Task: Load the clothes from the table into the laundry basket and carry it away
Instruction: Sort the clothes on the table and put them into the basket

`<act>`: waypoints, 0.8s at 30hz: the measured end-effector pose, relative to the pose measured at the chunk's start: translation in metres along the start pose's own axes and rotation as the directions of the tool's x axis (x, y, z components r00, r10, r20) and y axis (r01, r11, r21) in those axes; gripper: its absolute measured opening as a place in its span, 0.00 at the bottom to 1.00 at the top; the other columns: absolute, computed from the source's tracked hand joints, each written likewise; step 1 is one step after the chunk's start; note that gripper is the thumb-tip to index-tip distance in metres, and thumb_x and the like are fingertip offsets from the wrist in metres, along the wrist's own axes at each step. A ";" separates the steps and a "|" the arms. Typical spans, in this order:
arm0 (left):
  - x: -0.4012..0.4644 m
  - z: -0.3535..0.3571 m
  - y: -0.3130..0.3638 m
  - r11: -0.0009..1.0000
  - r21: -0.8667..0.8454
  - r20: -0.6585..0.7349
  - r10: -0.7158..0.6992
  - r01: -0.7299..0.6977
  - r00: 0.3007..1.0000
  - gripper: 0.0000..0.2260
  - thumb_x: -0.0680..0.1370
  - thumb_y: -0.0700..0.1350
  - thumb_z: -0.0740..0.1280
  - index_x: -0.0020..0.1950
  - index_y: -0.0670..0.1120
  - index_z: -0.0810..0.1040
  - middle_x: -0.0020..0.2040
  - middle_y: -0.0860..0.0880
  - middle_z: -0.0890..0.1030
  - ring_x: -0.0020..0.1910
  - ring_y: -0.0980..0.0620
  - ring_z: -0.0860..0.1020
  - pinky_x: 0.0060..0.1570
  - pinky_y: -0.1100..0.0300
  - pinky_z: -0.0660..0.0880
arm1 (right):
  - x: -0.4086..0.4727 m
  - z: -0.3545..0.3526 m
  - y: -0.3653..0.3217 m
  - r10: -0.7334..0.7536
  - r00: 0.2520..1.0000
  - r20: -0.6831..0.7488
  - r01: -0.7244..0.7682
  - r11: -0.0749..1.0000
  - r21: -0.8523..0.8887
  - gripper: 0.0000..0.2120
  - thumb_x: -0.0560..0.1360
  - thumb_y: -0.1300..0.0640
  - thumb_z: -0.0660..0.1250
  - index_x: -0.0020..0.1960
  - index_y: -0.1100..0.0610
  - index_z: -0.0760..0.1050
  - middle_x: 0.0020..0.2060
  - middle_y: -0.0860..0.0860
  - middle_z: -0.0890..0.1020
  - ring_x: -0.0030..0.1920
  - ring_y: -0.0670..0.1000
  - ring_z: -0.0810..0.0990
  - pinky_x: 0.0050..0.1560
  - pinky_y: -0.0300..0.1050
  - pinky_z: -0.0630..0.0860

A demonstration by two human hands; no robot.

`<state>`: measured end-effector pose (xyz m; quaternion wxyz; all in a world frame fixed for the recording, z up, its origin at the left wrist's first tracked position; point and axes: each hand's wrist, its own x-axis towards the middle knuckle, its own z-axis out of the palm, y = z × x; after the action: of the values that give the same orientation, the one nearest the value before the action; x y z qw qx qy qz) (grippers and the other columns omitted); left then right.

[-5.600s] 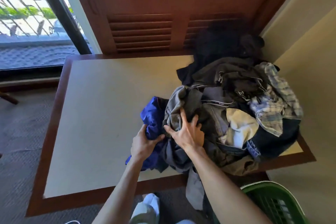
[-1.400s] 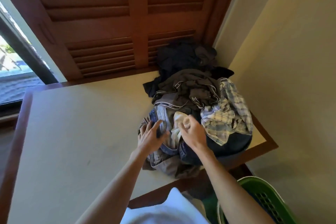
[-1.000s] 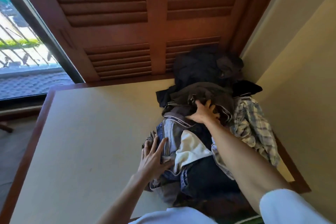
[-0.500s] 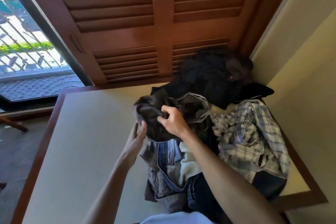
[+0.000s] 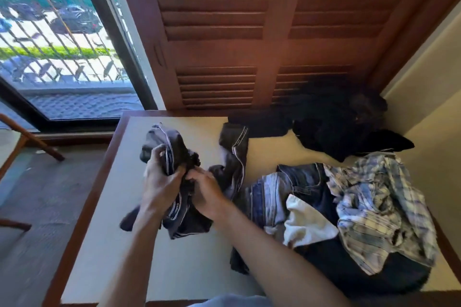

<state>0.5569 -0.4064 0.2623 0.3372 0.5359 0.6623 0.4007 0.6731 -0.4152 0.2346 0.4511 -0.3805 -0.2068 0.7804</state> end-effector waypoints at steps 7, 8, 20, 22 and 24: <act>-0.031 0.043 -0.098 0.697 0.711 0.401 -0.289 -0.096 0.870 0.26 0.80 0.69 0.50 0.77 0.64 0.61 0.82 0.48 0.54 0.77 0.38 0.59 0.71 0.36 0.59 | 0.039 -0.099 -0.011 -0.372 0.777 -0.507 -0.213 0.603 -0.769 0.15 0.73 0.57 0.73 0.54 0.57 0.71 0.51 0.54 0.78 0.52 0.57 0.78 0.48 0.45 0.70; -0.042 0.045 -0.114 0.684 0.720 0.414 -0.287 -0.118 0.864 0.28 0.79 0.70 0.46 0.79 0.65 0.57 0.83 0.51 0.50 0.78 0.39 0.55 0.72 0.36 0.57 | 0.039 -0.109 -0.014 -0.338 0.768 -0.544 -0.257 0.615 -0.745 0.21 0.73 0.55 0.73 0.62 0.57 0.69 0.56 0.53 0.76 0.57 0.58 0.77 0.51 0.45 0.69; -0.028 0.013 -0.153 0.916 0.400 0.174 -0.084 0.007 0.981 0.35 0.72 0.57 0.75 0.76 0.62 0.66 0.83 0.49 0.51 0.76 0.39 0.62 0.73 0.43 0.66 | 0.076 -0.032 -0.011 -0.395 0.842 -0.368 0.059 0.745 -0.664 0.17 0.72 0.73 0.64 0.60 0.68 0.79 0.46 0.54 0.80 0.41 0.48 0.77 0.37 0.30 0.75; -0.020 0.005 -0.158 0.989 0.028 0.160 -0.147 0.144 0.976 0.31 0.69 0.56 0.78 0.71 0.60 0.74 0.81 0.46 0.61 0.73 0.45 0.70 0.71 0.46 0.70 | 0.060 -0.007 0.014 -0.431 0.901 -0.039 0.175 0.446 -0.878 0.19 0.73 0.69 0.64 0.63 0.62 0.80 0.54 0.52 0.83 0.54 0.50 0.79 0.61 0.40 0.76; -0.014 -0.010 -0.152 0.839 -0.457 0.121 -0.272 0.297 0.955 0.24 0.73 0.49 0.76 0.68 0.56 0.76 0.71 0.44 0.76 0.65 0.45 0.78 0.61 0.49 0.78 | 0.040 -0.005 0.053 -0.241 0.955 0.171 0.173 -0.012 -0.985 0.22 0.74 0.61 0.63 0.67 0.52 0.78 0.61 0.54 0.78 0.63 0.54 0.72 0.70 0.53 0.67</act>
<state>0.4841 -0.4381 0.1311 0.5294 0.3439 0.6084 0.4809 0.6358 -0.4076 0.1803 0.1722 -0.5699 -0.7334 0.3282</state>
